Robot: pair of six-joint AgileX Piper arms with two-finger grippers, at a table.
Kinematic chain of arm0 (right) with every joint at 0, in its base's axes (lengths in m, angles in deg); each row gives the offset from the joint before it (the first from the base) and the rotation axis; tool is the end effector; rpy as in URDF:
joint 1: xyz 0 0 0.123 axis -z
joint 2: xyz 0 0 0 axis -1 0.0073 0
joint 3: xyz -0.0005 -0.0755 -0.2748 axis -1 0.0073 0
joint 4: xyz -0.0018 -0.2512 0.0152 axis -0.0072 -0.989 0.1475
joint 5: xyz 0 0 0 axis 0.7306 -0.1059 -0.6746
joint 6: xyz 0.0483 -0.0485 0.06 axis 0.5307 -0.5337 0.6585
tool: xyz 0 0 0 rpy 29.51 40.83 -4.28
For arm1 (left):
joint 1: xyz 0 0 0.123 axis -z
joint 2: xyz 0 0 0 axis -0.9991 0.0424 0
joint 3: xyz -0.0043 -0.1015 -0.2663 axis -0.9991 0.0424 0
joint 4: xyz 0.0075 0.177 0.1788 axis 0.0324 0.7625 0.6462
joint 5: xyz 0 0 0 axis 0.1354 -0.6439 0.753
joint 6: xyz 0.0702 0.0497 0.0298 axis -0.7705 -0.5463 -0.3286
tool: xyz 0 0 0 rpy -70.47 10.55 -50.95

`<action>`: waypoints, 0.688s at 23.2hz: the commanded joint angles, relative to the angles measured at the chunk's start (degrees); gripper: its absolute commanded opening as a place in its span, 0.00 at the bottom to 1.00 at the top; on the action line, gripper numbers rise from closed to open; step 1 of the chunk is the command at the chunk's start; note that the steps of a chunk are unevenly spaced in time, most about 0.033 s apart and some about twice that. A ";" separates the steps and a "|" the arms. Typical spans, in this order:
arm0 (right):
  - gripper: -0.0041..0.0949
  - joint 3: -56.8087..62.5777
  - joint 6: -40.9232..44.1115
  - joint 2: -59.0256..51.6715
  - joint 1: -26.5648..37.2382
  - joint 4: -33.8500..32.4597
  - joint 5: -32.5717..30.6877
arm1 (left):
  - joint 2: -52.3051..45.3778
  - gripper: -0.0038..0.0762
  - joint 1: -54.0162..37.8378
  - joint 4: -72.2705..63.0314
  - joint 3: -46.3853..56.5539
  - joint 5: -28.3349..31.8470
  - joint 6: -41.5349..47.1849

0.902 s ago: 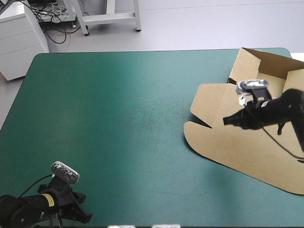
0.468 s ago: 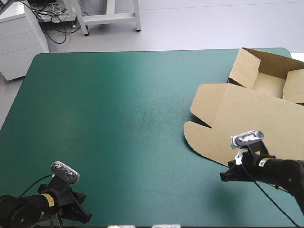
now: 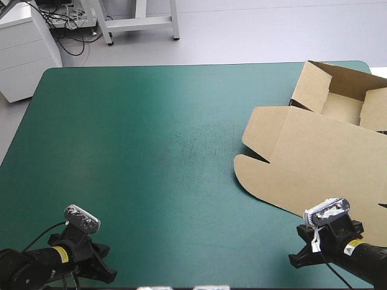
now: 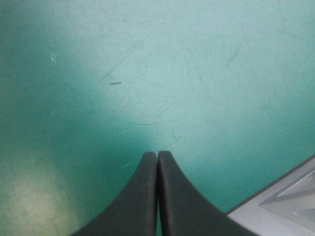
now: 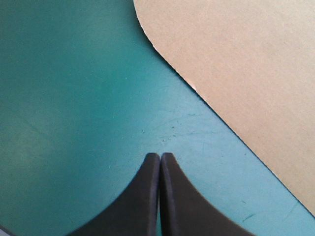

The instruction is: Fold the box

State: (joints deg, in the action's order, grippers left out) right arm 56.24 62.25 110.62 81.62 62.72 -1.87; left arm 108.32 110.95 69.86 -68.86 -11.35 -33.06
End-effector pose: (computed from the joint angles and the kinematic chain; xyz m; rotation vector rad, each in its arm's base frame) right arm 0.0728 0.0351 0.2685 -0.5441 2.3100 0.2915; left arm 0.0633 -0.0435 0.2513 0.6288 2.5485 -0.3466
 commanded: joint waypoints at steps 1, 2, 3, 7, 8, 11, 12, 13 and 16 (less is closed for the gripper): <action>0.02 -1.15 -0.58 -0.86 -0.16 0.79 1.75 | 0.39 0.01 0.24 -0.80 -1.68 2.29 0.41; 0.02 -1.15 -0.58 -0.86 -0.16 0.79 1.75 | 0.39 0.01 0.24 -0.80 -1.68 2.29 0.41; 0.02 -1.15 -0.58 -0.86 -0.16 0.79 1.75 | 0.39 0.01 0.24 -0.80 -1.68 2.29 0.41; 0.02 -1.15 -0.58 -0.86 -0.16 0.79 1.75 | 0.39 0.01 0.24 -0.80 -1.68 2.29 0.41; 0.02 -1.15 -0.58 -0.86 -0.16 0.79 1.75 | 0.39 0.01 0.24 -0.80 -1.68 2.29 0.41; 0.02 -1.15 -0.58 -0.86 -0.16 0.79 1.75 | 0.39 0.01 0.24 -0.81 -1.68 1.54 0.67; 0.02 -1.15 -0.58 -0.86 -0.16 0.79 1.75 | 0.39 0.01 0.24 -0.81 -1.68 1.54 0.67; 0.02 -1.15 -0.58 -0.86 -0.16 0.79 1.75 | 0.39 0.01 0.24 -0.81 -1.68 1.51 0.67; 0.02 -1.15 -0.58 -0.86 -0.16 0.79 1.75 | 0.39 0.01 0.24 -0.81 -1.68 1.41 0.67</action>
State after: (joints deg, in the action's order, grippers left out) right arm 56.53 62.20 109.53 81.62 62.72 -2.49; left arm 108.32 110.95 69.86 -68.86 -11.59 -32.99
